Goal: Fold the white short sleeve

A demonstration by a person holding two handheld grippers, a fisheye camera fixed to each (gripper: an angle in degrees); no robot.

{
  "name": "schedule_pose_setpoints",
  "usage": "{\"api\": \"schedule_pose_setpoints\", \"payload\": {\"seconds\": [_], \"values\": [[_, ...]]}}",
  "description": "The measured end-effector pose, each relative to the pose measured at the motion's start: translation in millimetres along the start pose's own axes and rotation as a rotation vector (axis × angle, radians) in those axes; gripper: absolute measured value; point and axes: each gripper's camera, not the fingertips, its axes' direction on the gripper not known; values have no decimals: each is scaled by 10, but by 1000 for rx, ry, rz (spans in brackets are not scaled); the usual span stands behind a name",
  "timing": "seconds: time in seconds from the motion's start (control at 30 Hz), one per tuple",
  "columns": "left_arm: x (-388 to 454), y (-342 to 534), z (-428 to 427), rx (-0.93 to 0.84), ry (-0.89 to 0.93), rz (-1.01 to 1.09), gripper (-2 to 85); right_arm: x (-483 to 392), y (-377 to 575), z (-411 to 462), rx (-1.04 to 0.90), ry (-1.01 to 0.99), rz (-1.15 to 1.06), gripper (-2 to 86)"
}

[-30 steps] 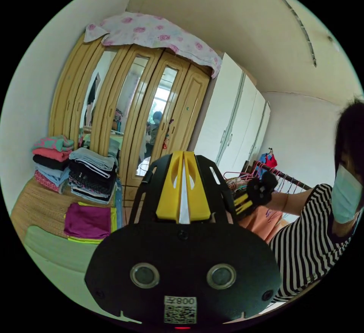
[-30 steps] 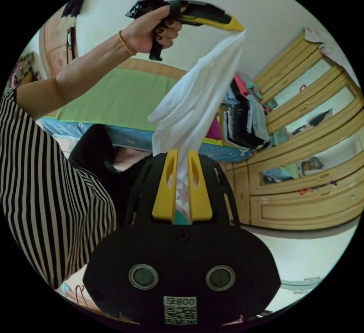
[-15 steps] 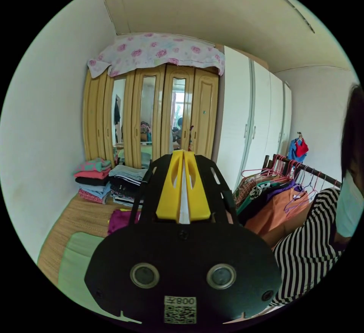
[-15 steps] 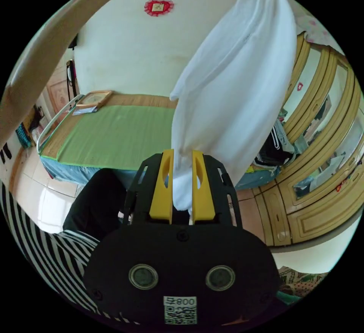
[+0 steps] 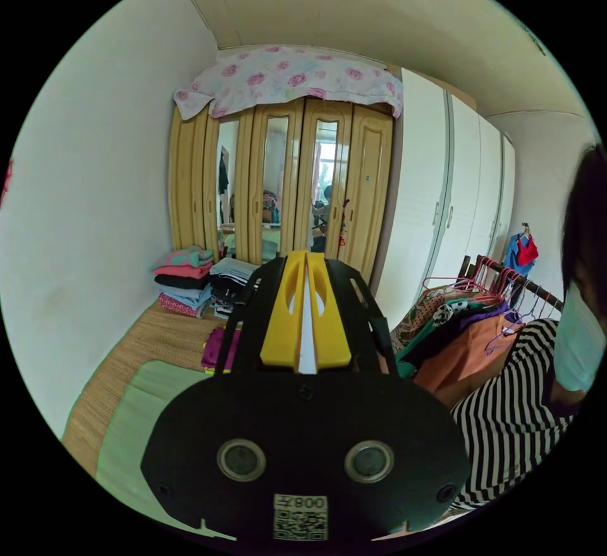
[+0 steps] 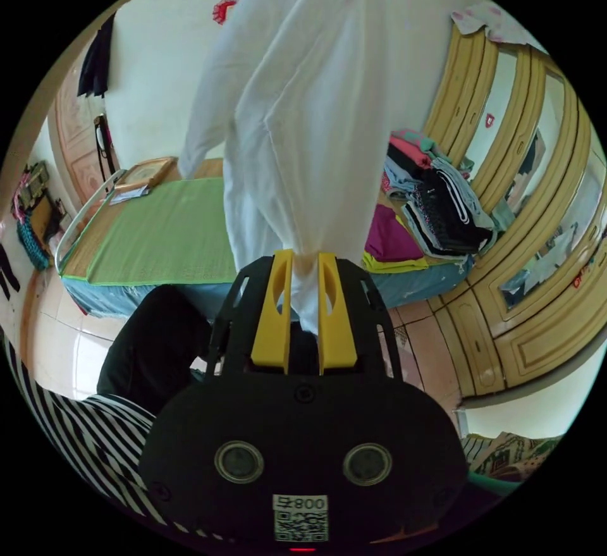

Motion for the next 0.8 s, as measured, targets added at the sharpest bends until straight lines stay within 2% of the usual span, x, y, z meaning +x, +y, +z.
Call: {"api": "schedule_pose_setpoints", "payload": {"seconds": [0.17,0.4,0.57,0.8], "values": [[-33,233,-424,1,-63,-31,0,452,124,-44,27,-97,66,17],[-144,979,-1471,7,-176,-142,0,991,202,-340,118,-233,127,9],[-38,1583,-2169,-21,-246,-236,1,1121,98,-700,237,-266,78,7],[483,2173,-3069,62,-316,-278,1,892,-85,-1265,418,-258,-59,5]]}}
